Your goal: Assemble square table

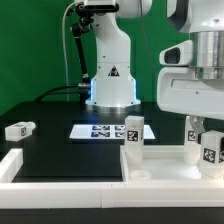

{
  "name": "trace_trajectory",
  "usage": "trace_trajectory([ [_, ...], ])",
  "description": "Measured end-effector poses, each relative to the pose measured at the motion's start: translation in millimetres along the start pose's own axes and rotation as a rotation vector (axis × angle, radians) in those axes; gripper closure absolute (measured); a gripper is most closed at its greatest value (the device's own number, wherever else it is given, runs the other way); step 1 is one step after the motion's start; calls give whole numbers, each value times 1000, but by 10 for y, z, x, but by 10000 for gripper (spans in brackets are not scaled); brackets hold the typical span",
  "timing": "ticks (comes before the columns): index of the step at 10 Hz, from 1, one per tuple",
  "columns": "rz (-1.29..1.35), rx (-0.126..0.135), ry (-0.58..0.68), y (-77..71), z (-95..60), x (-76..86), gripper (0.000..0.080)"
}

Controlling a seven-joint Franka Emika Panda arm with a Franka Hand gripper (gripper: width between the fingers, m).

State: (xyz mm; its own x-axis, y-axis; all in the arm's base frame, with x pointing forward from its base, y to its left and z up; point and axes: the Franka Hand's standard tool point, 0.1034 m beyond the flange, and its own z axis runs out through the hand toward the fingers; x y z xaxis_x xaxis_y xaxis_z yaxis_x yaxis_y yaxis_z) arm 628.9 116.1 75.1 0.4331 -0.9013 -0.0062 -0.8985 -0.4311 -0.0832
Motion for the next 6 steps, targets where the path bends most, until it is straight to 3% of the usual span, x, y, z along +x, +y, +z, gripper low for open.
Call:
trace_trajectory([
  [2,292,20,-49,12,5,-5,510],
  [4,577,64,-99,19,18,-21,508],
  [6,666,67,-103,19,29,-41,508],
])
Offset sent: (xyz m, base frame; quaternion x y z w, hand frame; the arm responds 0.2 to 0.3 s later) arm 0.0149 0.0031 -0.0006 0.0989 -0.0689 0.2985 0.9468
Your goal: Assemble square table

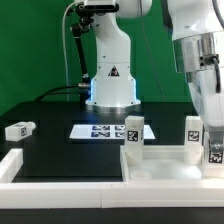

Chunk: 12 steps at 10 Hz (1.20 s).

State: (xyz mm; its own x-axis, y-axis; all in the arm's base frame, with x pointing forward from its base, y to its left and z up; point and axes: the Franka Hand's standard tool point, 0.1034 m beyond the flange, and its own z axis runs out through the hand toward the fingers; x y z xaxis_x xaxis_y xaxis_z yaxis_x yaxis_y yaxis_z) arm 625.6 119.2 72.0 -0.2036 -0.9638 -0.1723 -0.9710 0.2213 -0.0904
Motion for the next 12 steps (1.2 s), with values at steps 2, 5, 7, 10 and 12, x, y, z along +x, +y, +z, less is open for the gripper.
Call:
trace_trajectory([
  [2,-258,-9,43,35,19,-23,212],
  [5,-637,-4,67,-2,-6,-67,153],
  [7,-785,-10,68,-5,-5,-57,153],
  [10,-1268,-41,75,-97,-59,-37,151],
  [12,-1258,-40,77,-90,-49,-36,272],
])
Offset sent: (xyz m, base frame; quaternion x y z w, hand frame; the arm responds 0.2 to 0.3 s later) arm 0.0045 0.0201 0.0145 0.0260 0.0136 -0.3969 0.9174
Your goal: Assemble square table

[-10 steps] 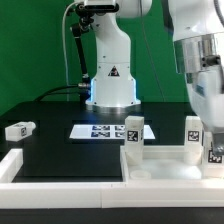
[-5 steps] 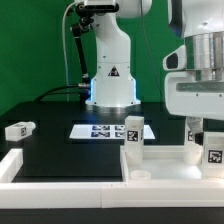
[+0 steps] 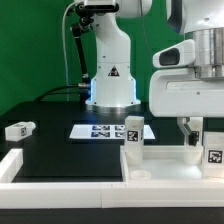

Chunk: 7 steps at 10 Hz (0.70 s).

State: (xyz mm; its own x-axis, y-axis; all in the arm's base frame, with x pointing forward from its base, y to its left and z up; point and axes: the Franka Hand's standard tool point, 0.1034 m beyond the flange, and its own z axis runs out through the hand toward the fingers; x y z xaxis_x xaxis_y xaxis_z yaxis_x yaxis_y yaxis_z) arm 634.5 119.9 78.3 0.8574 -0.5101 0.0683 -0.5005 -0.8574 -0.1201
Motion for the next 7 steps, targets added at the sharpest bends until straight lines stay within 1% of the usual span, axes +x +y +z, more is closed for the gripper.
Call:
trace_trajectory([
  [1,8,0,0,2,2,0,272],
  [2,22,-1,-1,8,6,0,412],
  [3,74,-5,-2,40,12,8,500],
  [5,277,-7,-2,68,19,19,500],
  [6,478,-11,-7,86,17,18,500],
  [7,730,-28,-40,64,20,-48,500],
])
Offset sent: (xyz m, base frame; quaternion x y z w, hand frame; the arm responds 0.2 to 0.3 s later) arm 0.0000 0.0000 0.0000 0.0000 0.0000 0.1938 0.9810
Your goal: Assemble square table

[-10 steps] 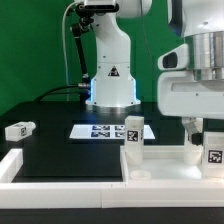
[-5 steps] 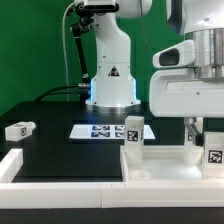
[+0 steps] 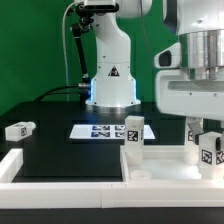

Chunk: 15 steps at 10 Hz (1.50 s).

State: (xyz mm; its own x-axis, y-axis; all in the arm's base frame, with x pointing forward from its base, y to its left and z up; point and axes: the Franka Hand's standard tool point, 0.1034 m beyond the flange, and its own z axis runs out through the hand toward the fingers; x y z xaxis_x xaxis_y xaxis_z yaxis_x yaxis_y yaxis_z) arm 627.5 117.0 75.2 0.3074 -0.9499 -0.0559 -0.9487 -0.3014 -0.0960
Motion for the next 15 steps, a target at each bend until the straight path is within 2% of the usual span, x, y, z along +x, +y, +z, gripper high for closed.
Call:
trace_trajectory([
  [1,206,2,-36,-8,1,-36,505],
  [2,334,23,-57,-3,5,-5,506],
  [4,421,46,-57,11,5,-10,505],
  [5,417,45,-57,12,4,-6,505],
  [6,310,48,-35,9,5,-19,503],
  [7,58,50,15,10,27,-86,503],
  [8,-174,48,33,-30,-2,-89,267],
  [9,-321,61,48,-45,-4,-76,187],
  [10,-346,58,48,-38,4,-75,187],
  [12,-566,50,58,-34,8,-59,151],
  [14,-994,7,67,-52,-21,-20,151],
  [15,-1055,-3,54,-64,-45,1,151],
])
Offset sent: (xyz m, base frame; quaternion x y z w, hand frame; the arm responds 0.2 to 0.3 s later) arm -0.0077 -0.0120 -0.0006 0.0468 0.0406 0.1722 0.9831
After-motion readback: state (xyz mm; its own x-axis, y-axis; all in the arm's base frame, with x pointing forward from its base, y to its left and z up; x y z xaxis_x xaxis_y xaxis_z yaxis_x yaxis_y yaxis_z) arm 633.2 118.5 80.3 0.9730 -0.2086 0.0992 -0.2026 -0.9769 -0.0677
